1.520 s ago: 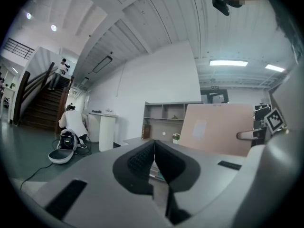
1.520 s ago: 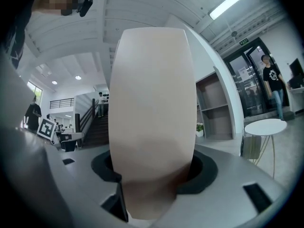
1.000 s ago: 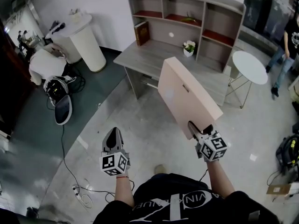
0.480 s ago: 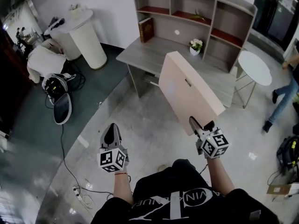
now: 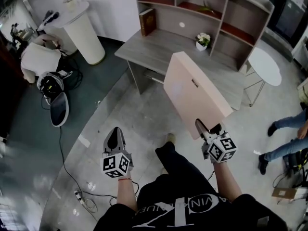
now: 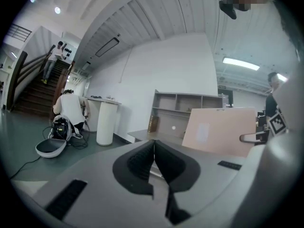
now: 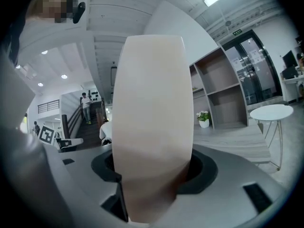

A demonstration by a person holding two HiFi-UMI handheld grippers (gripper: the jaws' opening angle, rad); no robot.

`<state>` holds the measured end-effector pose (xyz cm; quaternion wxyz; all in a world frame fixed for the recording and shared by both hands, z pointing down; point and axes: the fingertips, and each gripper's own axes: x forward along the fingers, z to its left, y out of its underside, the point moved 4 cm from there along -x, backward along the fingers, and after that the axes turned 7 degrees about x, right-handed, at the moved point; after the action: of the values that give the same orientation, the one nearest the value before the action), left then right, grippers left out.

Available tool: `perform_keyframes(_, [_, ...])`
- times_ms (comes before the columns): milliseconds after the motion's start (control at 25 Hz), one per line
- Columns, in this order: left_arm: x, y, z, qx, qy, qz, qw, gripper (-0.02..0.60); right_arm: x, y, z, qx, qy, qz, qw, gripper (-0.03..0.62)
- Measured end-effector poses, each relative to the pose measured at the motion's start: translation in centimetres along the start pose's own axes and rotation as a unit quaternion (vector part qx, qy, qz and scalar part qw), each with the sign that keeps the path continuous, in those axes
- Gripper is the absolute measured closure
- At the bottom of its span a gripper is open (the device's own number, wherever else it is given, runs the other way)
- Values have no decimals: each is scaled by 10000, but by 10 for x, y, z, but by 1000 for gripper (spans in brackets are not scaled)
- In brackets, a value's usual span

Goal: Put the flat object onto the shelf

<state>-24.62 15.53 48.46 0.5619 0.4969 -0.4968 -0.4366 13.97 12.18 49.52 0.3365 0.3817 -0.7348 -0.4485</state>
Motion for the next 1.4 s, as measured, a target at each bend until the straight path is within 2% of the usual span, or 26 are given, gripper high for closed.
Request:
perform_keyframes(360, [85,-23,15,102,84,-55,9999,575,74,-24,-18,42,-139,-60,9999,305])
perform_keyframes(640, [151,-32,13,134,242,-25,9996,575,120,-43,-46,64,-41,7,10000,304])
perform_keyframes(1040, [210,-39,11,148,238,123,9995,576,167,-61,-76,225,-31,39,9997,304])
perform_keyframes(1400, [275,-54,-1,286,397,122,9987,575,205,-78,-112,392,44,-23,9992,304])
